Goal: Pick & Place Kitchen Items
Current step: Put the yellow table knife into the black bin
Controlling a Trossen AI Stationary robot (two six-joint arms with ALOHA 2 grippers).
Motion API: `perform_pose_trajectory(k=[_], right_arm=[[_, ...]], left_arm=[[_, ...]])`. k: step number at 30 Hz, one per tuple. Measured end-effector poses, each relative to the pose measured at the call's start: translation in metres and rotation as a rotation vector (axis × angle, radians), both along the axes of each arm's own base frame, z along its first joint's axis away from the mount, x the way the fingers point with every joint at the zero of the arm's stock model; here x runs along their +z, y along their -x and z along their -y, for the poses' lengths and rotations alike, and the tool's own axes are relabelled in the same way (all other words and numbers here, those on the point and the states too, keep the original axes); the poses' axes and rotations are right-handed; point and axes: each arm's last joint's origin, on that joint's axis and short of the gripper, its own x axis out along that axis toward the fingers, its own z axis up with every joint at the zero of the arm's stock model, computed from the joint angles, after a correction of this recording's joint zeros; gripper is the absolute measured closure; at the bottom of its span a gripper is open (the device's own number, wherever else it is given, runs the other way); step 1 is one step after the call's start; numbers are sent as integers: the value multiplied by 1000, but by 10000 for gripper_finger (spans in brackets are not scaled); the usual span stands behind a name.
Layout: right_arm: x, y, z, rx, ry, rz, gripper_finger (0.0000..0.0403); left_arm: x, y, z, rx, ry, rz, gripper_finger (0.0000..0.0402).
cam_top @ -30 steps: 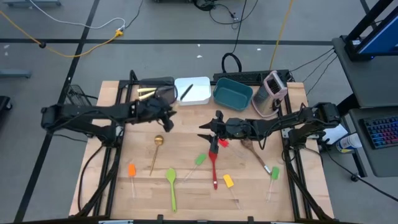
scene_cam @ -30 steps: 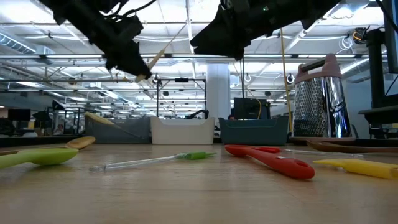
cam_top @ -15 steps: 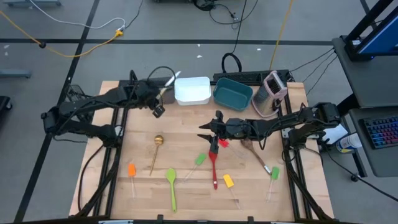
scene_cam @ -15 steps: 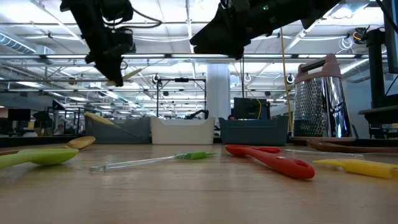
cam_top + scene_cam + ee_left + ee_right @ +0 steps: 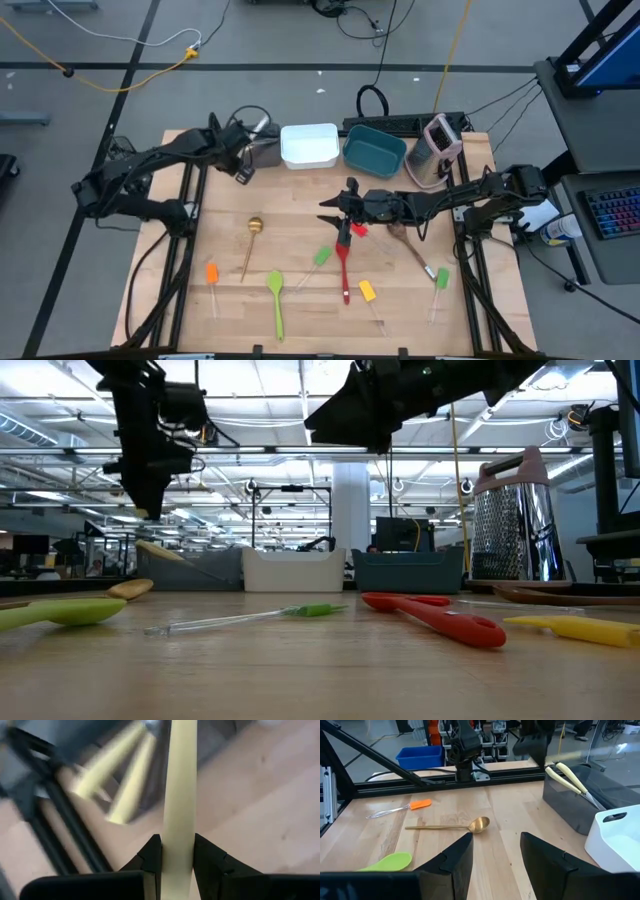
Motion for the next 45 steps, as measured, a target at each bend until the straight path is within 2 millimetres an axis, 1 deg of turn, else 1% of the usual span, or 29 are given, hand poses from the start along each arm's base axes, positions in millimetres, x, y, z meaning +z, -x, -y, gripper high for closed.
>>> perform_pose_trajectory(k=[3,6,10,14,17,21,23,27,31,35,38,45], right_arm=[[1,0,0,4,19,8,247],[2,-1,0,9,36,18,247],[3,-1,0,10,41,22,247],[3,-1,0,10,42,22,247],[2,-1,0,13,52,19,247],[2,-1,0,17,71,14,247],[2,-1,0,18,73,14,247],[2,-1,0,24,92,8,248],[2,0,0,24,93,6,248],[2,0,0,24,93,6,248],[2,0,0,24,93,6,248],[2,0,0,25,96,6,248]], left_arm=[[-11,-4,-4,-44,75,-63,332],[-19,-6,-8,-35,153,-174,332],[-23,-13,-16,-19,199,-325,332],[-24,-23,-25,-21,217,-379,332],[-26,-32,-32,-75,241,-420,332],[-31,-42,-40,-179,281,-524,332],[-35,-47,-44,-220,280,-592,332],[-46,-54,-51,-247,297,-715,332],[-58,-59,-56,-246,318,-758,332],[-65,-63,-59,-247,327,-783,332],[-66,-63,-60,-253,307,-807,325],[-64,-62,-64,-277,176,-931,320]])
